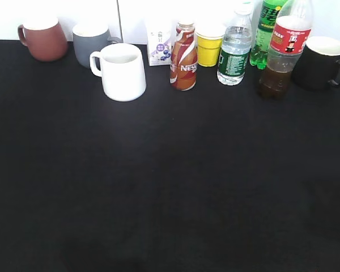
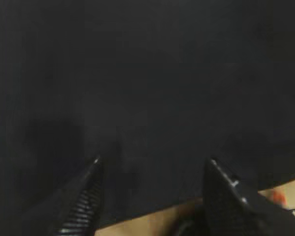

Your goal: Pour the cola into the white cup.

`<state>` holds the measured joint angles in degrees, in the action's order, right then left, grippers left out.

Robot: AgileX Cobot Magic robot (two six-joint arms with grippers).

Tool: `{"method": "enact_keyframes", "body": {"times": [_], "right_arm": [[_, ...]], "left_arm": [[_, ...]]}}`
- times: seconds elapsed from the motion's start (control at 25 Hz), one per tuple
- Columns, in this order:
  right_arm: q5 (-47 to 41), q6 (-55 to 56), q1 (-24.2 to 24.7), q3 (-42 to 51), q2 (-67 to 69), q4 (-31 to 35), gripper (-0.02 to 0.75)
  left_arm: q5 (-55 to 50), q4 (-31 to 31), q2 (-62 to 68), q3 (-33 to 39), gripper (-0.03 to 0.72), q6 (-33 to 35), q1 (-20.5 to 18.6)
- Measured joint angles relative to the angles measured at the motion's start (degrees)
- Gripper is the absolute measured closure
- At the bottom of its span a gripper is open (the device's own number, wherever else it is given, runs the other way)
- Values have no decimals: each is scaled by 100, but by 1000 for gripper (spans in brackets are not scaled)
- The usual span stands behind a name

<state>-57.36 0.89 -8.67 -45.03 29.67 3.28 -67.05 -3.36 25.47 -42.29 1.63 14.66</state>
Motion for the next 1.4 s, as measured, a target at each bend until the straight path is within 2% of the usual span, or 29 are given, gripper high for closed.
{"method": "enact_keyframes", "body": {"times": [0.12,0.2,0.28,0.84,0.88,1.04,1.08,1.16,1.4], "right_arm": [[-92,-55,0,835,-862,3,162],[-82,-185,0,1360,-1161,-32,162],[-179,-200,0,1594,-1168,-111,162],[-193,-210,0,1600,-1273,-128,162],[-195,-210,59,1600,-1398,-128,162],[-195,-212,1040,1600,-2328,-133,162],[-199,-212,1141,1600,-2620,-133,162],[-208,-212,1170,1600,-2996,-133,162],[-208,-212,1181,1606,-3015,-140,163]], "left_arm": [[229,-28,-907,969,222,0,0],[512,-40,-1116,1212,222,0,0],[577,-42,-1116,1232,223,0,0],[608,-49,-1241,1232,225,0,0],[611,-60,-1380,1232,226,0,-54],[615,-62,-2017,1243,228,0,-776],[615,-62,-2171,1248,228,0,-929],[622,-62,-2490,1248,231,0,-1055],[620,-79,-2589,1248,260,0,-1055]]}}
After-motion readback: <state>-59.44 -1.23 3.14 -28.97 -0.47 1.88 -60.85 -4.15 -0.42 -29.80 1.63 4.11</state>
